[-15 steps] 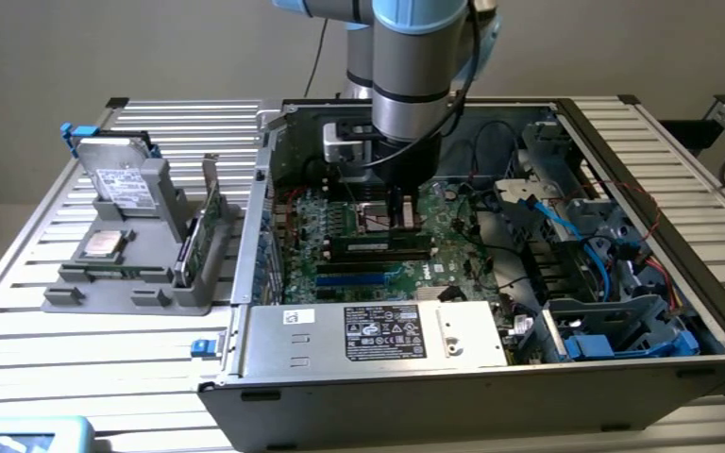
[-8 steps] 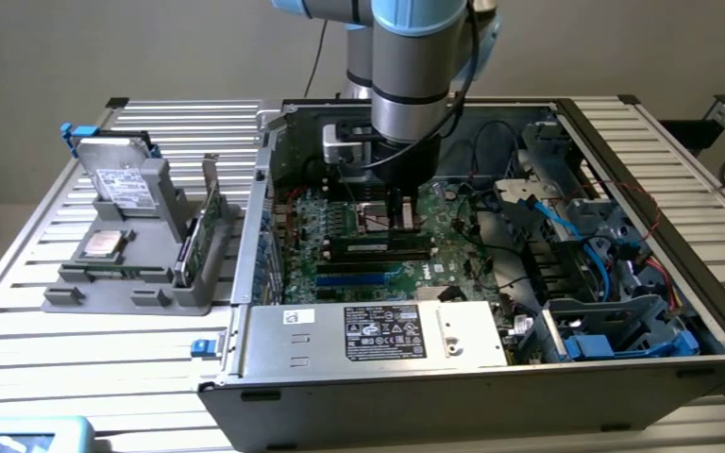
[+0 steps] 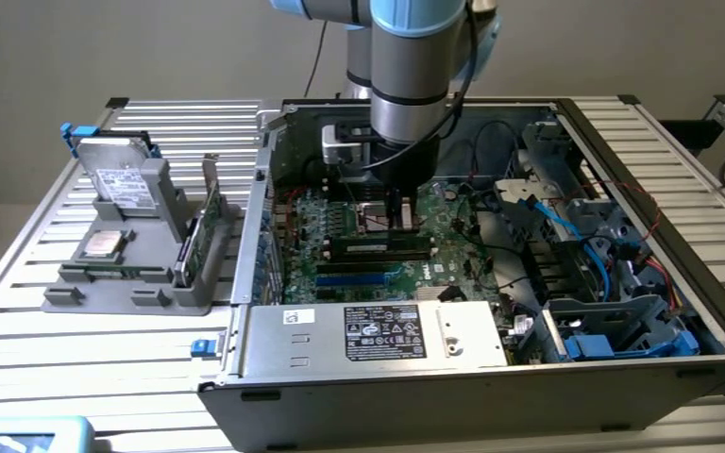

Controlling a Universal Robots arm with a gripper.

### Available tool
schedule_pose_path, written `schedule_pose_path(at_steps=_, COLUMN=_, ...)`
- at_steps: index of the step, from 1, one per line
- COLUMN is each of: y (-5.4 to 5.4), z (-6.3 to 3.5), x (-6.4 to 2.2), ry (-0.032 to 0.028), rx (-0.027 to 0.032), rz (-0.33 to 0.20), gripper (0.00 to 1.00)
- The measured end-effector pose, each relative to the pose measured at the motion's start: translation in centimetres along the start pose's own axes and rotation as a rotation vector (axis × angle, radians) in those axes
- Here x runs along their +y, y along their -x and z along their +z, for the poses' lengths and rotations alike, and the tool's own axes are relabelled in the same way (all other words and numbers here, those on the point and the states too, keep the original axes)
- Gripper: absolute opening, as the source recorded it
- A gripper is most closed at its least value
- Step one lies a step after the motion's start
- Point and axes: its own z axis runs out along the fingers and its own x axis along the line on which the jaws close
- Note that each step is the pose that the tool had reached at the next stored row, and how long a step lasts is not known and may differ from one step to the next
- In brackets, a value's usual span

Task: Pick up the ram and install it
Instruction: 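Insert the ram into the slot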

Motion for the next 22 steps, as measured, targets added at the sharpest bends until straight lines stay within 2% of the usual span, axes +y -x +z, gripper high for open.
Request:
schedule_pose_path(at_steps=8, y=0.0, z=0.21, x=0.02, ry=-0.0006, rx=-0.0005, rz=0.000, gripper=0.14)
schedule_pose_path(at_steps=10, y=0.0, z=0.21, x=0.02, ry=-0.0006, rx=-0.0002, rz=0.000, gripper=0.16)
schedule_pose_path(at_steps=11, y=0.0, z=0.20, x=0.02, ry=-0.0007, rx=0.0000, rz=0.000, gripper=0.22)
schedule_pose_path(at_steps=13, y=0.0, z=0.13, x=0.02, ry=-0.0009, rx=0.0003, rz=0.000, gripper=0.22)
schedule_pose_path(at_steps=20, y=-0.1, z=-1.75, x=-0.13, ry=-0.0014, rx=0.0000, rz=0.000, gripper=0.22)
schedule_pose_path(at_steps=22, y=-0.2, z=-2.10, x=-0.41, ry=0.0012, rx=0.0001, rz=0.000, gripper=0.22)
